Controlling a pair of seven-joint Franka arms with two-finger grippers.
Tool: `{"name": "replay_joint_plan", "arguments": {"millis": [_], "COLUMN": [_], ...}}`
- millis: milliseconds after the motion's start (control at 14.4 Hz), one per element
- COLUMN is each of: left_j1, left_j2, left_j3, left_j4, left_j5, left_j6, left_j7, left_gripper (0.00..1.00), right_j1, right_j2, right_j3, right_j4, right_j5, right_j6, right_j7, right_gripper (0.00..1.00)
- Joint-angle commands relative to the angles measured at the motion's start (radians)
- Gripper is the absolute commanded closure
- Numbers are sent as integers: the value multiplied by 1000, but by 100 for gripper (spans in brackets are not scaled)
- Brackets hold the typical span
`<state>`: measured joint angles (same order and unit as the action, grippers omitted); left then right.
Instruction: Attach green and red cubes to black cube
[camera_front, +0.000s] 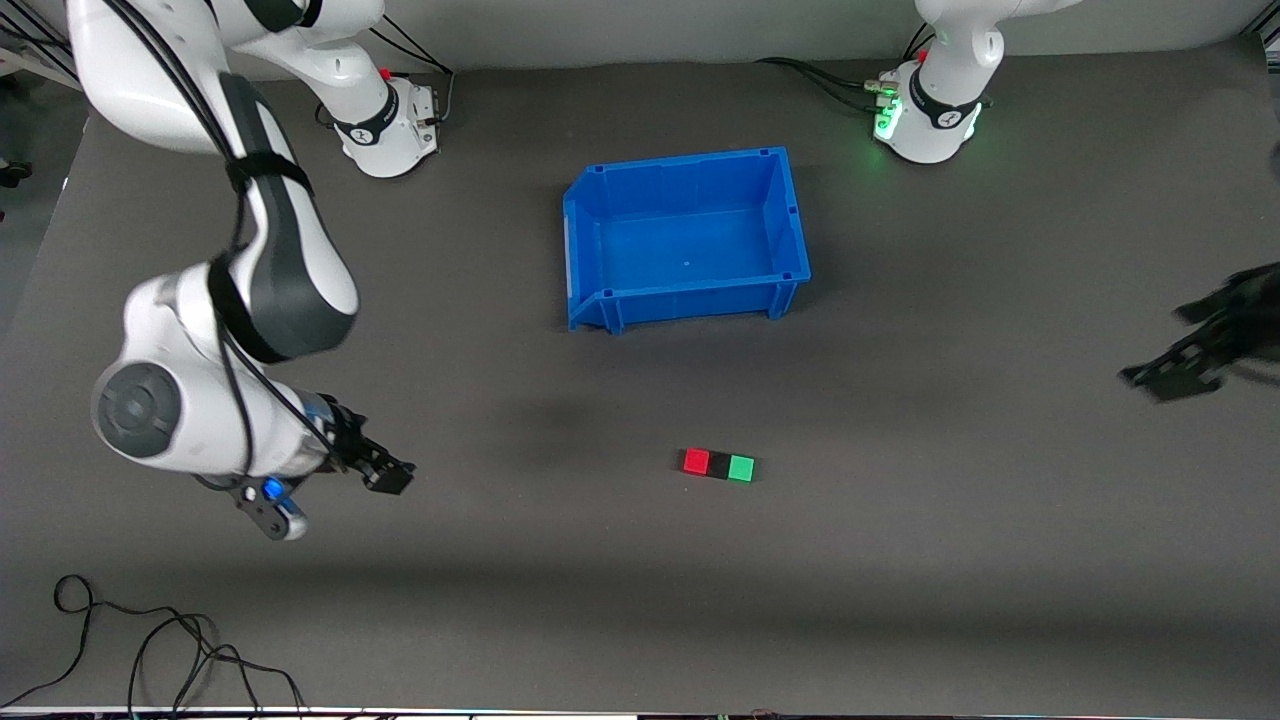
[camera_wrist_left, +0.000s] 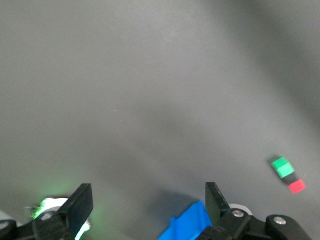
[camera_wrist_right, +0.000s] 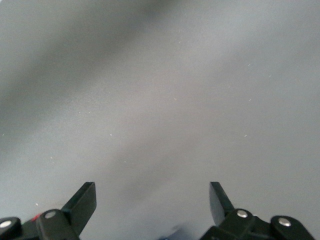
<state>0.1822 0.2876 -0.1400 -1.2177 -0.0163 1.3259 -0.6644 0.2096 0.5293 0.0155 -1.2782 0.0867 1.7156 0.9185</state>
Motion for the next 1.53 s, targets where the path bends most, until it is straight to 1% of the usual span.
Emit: {"name": "replay_joint_plan", "arguments": {"millis": [0,70,279,418,557,697,836,975,1114,1184,1323,1393,1463], "left_j1": [30,30,22,22,7,-7,-24,-23,-21,-15,-9,-30,-79], "left_j2": [-54,-56,-62,-62,-70,-70,-70,-76,-77,-82,-106,-128,-149], "left_j3": [-3,-4,-3,-18,-26,-41,-41,-38,-36,-36,-20,18,70], "left_j4": [-20,-19,-5,-3,-5,-6,-8,-9,-13,-23,-51,-86,-121], "left_j5": [-13,-8,24,-4,-13,12,42,58,68,67,65,65,64], "left_j6": [-31,-31,-37,-25,-17,-13,-10,-1,7,10,44,58,71], "left_j7": [121,124,121,144,263,311,408,582,655,699,837,850,855], "left_gripper": [0,0,0,0,0,0,0,0,0,0,0,0,0], "right_j1": [1,2,-1,-12,-12,-15,-44,-79,-87,-87,-84,-82,-82], "right_j2": [-124,-156,-228,-270,-294,-339,-364,-394,-419,-417,-417,-417,-416], "right_j3": [-3,-3,-3,-3,-3,-3,0,3,-5,-5,-5,-3,-2], "right_j4": [-128,-169,-248,-280,-288,-332,-336,-349,-365,-354,-349,-349,-348], "right_j5": [-12,-12,-13,-18,-74,-108,-108,-108,-108,-108,-108,-108,-108], "right_j6": [36,42,94,107,96,102,98,88,70,43,39,39,39], "right_j7": [-64,-96,-231,-332,-415,-446,-505,-598,-610,-609,-609,-607,-607], "right_gripper": [0,0,0,0,0,0,0,0,0,0,0,0,0]}}
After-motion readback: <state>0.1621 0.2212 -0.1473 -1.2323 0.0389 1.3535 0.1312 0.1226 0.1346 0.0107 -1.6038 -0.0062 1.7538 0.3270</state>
